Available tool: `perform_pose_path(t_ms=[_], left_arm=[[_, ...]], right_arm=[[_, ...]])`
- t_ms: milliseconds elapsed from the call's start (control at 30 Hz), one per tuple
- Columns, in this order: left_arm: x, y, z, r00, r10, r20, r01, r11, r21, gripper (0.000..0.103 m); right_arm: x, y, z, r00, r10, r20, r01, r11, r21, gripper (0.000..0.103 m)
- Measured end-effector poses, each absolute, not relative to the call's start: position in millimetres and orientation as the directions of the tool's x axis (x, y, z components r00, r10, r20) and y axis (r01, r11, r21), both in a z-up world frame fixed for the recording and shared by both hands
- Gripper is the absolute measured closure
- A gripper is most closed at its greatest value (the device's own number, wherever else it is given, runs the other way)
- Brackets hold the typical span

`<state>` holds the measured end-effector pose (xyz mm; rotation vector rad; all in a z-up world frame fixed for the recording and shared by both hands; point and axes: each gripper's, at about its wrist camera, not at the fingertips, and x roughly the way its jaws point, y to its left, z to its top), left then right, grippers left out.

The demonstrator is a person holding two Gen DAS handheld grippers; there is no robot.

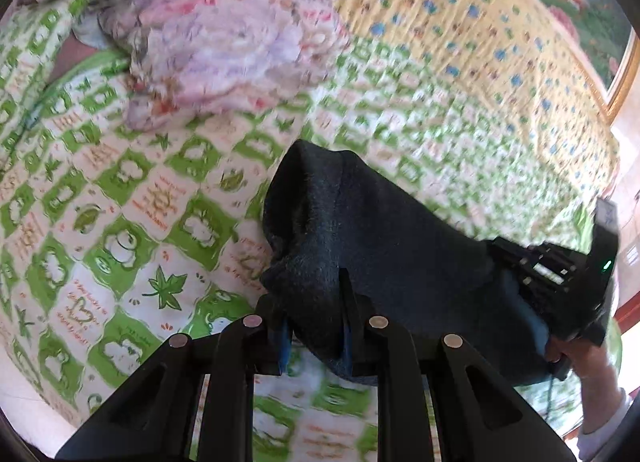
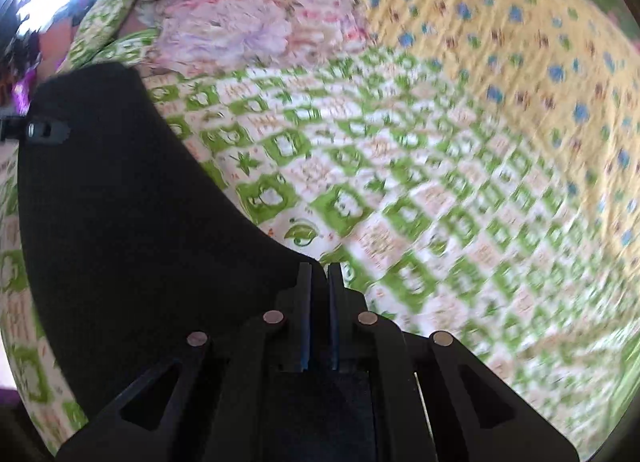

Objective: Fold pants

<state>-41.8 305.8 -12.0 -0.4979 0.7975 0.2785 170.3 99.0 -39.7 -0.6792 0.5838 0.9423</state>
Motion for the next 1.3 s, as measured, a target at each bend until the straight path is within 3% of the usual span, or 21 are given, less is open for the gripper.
perform_pose_path(t_ms=[67,133,233,500,733,1100,1167,1233,1300], left_arm=[[-39,309,-23,0.658,0.050,-0.752,-0.427,0.847,-0.317,0.080],[-41,310,-25,0.648,0.066,-0.759,-0.442,0.844,-0.305,0.073],[-52,311,-15,0.653,0.108,-0.750,-0.471,0.833,-0.291,0.064],[-76,301,28,0.689,0.189,-0.700,-0.497,0.826,-0.266,0.062],[-52,260,40,0.710,0.100,-0.697,-0.388,0.882,-0.268,0.062],[-9,186,30,0.685,-0.044,-0.727,-0.218,0.940,-0.262,0.058],[-1,172,29,0.678,-0.070,-0.731,-0.180,0.949,-0.258,0.058],[6,157,29,0.673,-0.095,-0.733,-0.143,0.956,-0.255,0.054],[11,145,29,0.672,-0.114,-0.732,-0.109,0.962,-0.250,0.053]], right_arm=[[175,101,-43,0.436,0.530,-0.727,-0.875,0.440,-0.204,0.093],[180,93,-40,0.405,0.552,-0.729,-0.874,0.467,-0.132,0.083],[179,74,-25,0.381,0.590,-0.712,-0.866,0.497,-0.053,0.080],[181,-9,8,0.365,0.665,-0.652,-0.802,0.580,0.142,0.079],[175,-75,-6,0.365,0.657,-0.659,-0.716,0.651,0.252,0.079],[163,-152,-13,0.453,0.605,-0.654,-0.599,0.750,0.279,0.078],[161,-165,-14,0.469,0.595,-0.653,-0.573,0.767,0.288,0.075],[158,-178,-16,0.485,0.587,-0.648,-0.550,0.781,0.296,0.064],[153,-193,-16,0.510,0.577,-0.637,-0.525,0.796,0.301,0.063]])
